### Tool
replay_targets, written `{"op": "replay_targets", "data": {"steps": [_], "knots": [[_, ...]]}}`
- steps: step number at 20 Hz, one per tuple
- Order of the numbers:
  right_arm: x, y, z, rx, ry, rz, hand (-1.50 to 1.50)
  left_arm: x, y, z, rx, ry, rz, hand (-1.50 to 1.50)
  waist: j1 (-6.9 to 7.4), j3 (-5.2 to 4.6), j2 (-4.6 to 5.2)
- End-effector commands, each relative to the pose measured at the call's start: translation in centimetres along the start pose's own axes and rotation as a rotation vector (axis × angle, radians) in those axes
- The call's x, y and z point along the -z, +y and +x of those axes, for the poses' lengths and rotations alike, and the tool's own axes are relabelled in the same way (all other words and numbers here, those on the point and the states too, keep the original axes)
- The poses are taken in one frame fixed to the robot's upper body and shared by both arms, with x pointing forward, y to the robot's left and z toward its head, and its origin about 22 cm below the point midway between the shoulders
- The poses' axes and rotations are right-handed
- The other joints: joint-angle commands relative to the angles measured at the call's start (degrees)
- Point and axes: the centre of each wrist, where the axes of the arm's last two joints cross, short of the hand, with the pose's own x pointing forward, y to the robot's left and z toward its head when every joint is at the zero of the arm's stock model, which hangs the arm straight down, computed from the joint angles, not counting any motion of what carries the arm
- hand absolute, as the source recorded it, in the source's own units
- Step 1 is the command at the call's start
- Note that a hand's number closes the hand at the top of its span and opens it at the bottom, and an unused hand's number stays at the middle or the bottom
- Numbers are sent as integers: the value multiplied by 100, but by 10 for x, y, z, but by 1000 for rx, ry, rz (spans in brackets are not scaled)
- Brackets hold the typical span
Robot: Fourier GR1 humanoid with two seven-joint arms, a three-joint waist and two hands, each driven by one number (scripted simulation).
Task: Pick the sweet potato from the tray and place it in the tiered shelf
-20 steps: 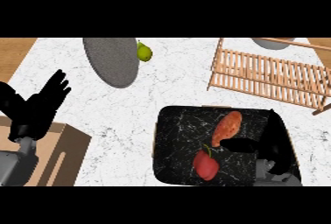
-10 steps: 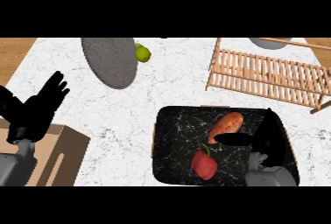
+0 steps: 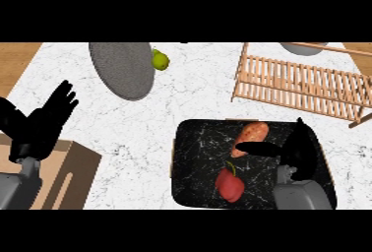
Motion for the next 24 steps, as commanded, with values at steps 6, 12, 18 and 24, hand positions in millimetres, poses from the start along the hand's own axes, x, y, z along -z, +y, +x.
{"op": "replay_targets", "data": {"steps": [6, 12, 18, 24], "knots": [[-6, 24, 13, -116, 25, 157, 150, -16, -24, -73, -51, 249, -16, 0, 46, -200, 187], [-16, 28, 30, -60, -82, 104, 150, -9, -14, -58, -53, 235, -14, 0, 37, -196, 158], [-59, 43, 32, -306, -597, 398, 150, -12, -12, -57, -40, 230, -28, 0, 135, -196, 165], [-99, 12, 51, -190, -845, 307, 150, -15, -2, -65, -61, 251, 10, 0, -110, -206, 83]]}}
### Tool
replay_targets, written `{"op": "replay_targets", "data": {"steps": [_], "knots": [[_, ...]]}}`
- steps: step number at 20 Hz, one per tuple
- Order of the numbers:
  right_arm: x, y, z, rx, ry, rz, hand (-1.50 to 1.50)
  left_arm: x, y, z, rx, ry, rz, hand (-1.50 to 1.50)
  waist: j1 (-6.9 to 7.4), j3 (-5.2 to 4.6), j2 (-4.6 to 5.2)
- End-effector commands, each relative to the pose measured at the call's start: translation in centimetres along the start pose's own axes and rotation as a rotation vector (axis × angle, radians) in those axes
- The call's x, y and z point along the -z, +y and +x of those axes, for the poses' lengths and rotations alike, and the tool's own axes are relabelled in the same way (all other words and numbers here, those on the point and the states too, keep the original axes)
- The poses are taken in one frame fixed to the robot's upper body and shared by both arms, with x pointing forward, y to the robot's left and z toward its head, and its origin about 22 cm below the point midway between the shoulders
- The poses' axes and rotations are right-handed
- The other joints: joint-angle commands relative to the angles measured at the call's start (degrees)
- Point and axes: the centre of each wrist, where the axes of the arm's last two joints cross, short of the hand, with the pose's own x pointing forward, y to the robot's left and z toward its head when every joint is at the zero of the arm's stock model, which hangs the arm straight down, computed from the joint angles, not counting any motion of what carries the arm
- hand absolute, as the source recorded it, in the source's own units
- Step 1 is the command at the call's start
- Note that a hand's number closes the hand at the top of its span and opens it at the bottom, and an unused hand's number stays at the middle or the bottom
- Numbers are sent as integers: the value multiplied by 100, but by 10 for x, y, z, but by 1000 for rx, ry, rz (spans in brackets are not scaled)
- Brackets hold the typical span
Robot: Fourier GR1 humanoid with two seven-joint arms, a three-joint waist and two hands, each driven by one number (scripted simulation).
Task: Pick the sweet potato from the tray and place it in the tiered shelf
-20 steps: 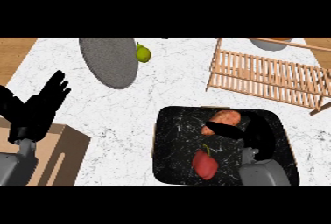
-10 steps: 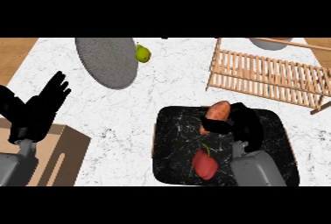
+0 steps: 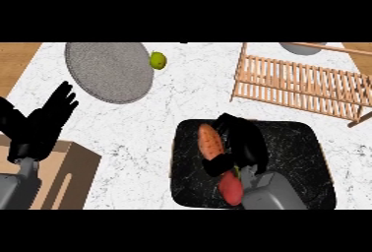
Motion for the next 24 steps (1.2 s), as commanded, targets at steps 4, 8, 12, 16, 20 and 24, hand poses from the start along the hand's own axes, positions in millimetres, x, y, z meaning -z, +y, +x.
{"op": "replay_targets", "data": {"steps": [4, 8, 12, 16, 20, 24], "knots": [[-45, -51, 38, 15, -226, -198, 150, -25, -5, -75, -34, 262, 23, 0, -187, -217, 21], [-71, -84, 60, 51, -228, -347, 150, -20, -8, -69, -34, 246, 41, 0, -286, -225, 26], [-90, -123, 69, 60, -205, -439, 150, -24, 4, -69, -24, 237, 61, 0, -265, -227, 31], [-99, -155, 66, 82, -181, -511, 150, -26, -4, -66, -40, 227, 34, 0, -226, -218, 46], [-93, -184, 71, 106, -158, -568, 150, -24, -4, -68, -47, 220, 36, 0, -194, -226, 94], [-87, -216, 73, 147, -142, -619, 150, -23, -19, -63, -55, 227, 17, 0, -171, -220, 100]]}}
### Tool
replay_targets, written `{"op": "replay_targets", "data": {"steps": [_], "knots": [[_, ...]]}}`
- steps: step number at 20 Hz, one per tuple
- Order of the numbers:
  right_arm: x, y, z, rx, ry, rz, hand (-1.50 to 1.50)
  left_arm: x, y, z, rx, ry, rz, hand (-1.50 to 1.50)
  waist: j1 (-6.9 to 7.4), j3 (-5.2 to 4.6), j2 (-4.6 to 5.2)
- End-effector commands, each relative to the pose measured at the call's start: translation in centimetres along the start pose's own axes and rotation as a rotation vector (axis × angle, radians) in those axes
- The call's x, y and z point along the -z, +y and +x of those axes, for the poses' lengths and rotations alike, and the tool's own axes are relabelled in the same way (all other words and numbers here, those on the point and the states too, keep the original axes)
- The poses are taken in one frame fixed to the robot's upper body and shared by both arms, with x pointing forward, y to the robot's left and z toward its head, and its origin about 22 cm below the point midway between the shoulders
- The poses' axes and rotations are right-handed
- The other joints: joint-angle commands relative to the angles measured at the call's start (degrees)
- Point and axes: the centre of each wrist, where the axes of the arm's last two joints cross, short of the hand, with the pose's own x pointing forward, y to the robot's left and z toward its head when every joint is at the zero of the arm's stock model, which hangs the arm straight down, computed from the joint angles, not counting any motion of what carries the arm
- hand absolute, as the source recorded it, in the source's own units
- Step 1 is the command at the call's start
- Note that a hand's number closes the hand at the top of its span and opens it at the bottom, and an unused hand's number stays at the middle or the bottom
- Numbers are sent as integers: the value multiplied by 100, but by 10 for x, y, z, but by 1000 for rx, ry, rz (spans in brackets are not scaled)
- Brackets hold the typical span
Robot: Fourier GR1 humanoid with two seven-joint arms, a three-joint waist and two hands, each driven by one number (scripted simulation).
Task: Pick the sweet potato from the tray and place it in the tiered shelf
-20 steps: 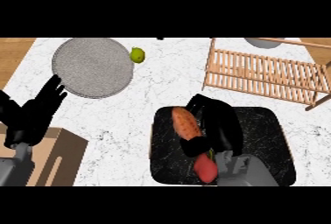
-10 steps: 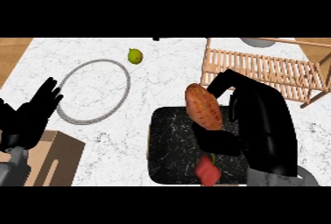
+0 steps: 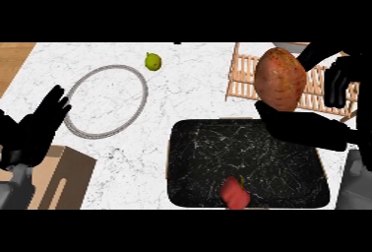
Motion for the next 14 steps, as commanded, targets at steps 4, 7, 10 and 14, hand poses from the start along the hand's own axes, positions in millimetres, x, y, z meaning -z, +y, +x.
{"op": "replay_targets", "data": {"steps": [4, 7, 10, 14], "knots": [[44, -47, 3, -3, 115, -57, 150, -13, -20, -65, -50, 239, -25, 0, 41, -199, 147], [64, -64, -8, -35, 115, -70, 150, -19, -11, -71, -30, 228, -24, 0, 106, -195, 155], [81, -76, -1, -38, 126, -48, 150, -13, -16, -67, -48, 228, -38, 0, 106, -202, 159], [102, -87, -14, -84, 122, 37, 150, -13, -17, -67, -38, 229, -30, 0, 112, -196, 164]]}}
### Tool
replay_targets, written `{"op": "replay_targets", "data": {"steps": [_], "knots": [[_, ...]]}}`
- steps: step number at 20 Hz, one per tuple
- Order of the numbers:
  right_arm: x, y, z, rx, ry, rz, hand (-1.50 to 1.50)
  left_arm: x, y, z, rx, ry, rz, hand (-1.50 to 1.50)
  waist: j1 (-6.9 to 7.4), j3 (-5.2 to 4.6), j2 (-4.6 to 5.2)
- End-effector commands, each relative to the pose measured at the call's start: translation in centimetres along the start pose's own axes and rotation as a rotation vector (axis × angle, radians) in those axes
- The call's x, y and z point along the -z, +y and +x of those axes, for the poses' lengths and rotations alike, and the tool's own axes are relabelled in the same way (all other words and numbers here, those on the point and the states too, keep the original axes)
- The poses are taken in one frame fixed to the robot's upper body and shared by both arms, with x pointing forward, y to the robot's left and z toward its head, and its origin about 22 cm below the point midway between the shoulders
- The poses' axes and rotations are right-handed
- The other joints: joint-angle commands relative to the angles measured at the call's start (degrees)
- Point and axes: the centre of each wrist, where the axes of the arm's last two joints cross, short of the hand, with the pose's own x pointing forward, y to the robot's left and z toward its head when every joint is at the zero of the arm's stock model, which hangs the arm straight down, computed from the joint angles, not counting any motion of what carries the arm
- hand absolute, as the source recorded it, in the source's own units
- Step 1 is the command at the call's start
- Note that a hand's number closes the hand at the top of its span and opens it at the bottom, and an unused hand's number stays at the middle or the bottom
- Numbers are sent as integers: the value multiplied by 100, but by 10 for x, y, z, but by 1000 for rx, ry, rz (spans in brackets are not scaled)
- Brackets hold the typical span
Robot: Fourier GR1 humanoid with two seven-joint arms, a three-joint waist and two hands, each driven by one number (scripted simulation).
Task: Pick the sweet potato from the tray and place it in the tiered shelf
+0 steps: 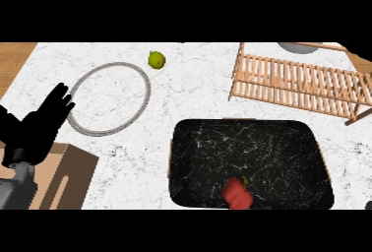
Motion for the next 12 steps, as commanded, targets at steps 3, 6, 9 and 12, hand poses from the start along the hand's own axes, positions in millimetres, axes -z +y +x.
{"op": "replay_targets", "data": {"steps": [3, 6, 9, 12], "knots": [[37, -22, -16, -84, 52, 90, 150, -15, -6, -67, -42, 236, -6, 0, 66, -181, 137], [45, -22, -24, -107, 49, 86, 150, -17, -14, -74, -39, 241, -9, 0, 85, -181, 151], [54, -13, -29, -130, 52, 84, 150, -12, -18, -65, -36, 205, -31, 0, 141, -180, 166], [67, -17, -31, -127, 78, 71, 150, -12, -26, -67, -42, 214, -44, 0, 171, -181, 182]]}}
